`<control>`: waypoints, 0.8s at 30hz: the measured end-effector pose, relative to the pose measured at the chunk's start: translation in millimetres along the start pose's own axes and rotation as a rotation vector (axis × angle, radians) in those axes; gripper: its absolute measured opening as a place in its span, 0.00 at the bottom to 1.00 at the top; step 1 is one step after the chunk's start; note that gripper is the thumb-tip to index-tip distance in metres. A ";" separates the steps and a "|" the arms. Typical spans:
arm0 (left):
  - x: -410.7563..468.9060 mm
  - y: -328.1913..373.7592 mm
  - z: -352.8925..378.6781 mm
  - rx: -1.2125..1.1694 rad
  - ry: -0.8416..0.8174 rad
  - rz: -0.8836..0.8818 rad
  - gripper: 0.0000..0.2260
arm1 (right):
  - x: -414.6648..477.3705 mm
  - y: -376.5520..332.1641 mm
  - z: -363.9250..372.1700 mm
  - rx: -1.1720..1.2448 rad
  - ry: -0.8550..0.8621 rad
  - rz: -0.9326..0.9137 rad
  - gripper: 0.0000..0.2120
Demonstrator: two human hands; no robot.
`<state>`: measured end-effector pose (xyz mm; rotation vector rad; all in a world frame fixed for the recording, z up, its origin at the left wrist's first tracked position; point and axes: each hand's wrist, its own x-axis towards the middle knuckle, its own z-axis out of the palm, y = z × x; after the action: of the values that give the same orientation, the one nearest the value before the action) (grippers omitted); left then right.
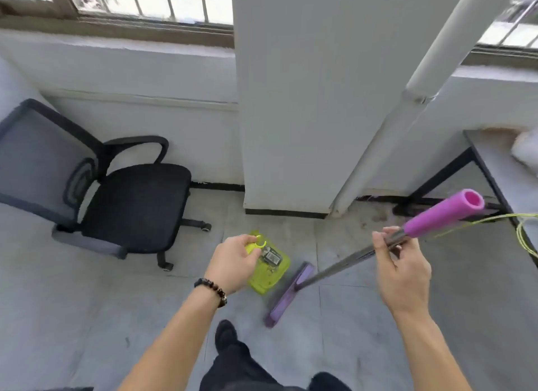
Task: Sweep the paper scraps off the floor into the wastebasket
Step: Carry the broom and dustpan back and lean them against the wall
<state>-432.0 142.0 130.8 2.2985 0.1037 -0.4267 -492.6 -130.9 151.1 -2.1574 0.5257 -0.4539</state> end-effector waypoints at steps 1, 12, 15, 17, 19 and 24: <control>23.7 5.2 -10.0 0.022 -0.036 0.021 0.13 | 10.3 -12.6 6.5 -0.001 0.029 -0.001 0.03; 220.2 79.4 -14.0 0.265 -0.247 0.069 0.16 | 105.3 -28.6 69.5 0.021 0.121 0.072 0.05; 253.6 96.5 -5.7 0.359 -0.240 0.069 0.14 | 132.2 1.2 85.7 0.009 0.040 0.101 0.07; 269.7 108.4 -5.0 0.427 -0.240 0.071 0.12 | 147.8 22.4 97.7 0.007 -0.026 0.141 0.11; 288.2 119.8 -4.1 0.504 -0.242 0.098 0.12 | 164.2 36.8 107.6 0.003 -0.094 0.140 0.15; 330.9 137.4 9.5 0.684 -0.308 0.087 0.14 | 202.4 45.8 116.0 -0.085 -0.174 0.075 0.13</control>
<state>-95.3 21.1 108.7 2.8442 -0.3455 -0.8684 -273.9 -184.7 74.7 -2.2243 0.5349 -0.2038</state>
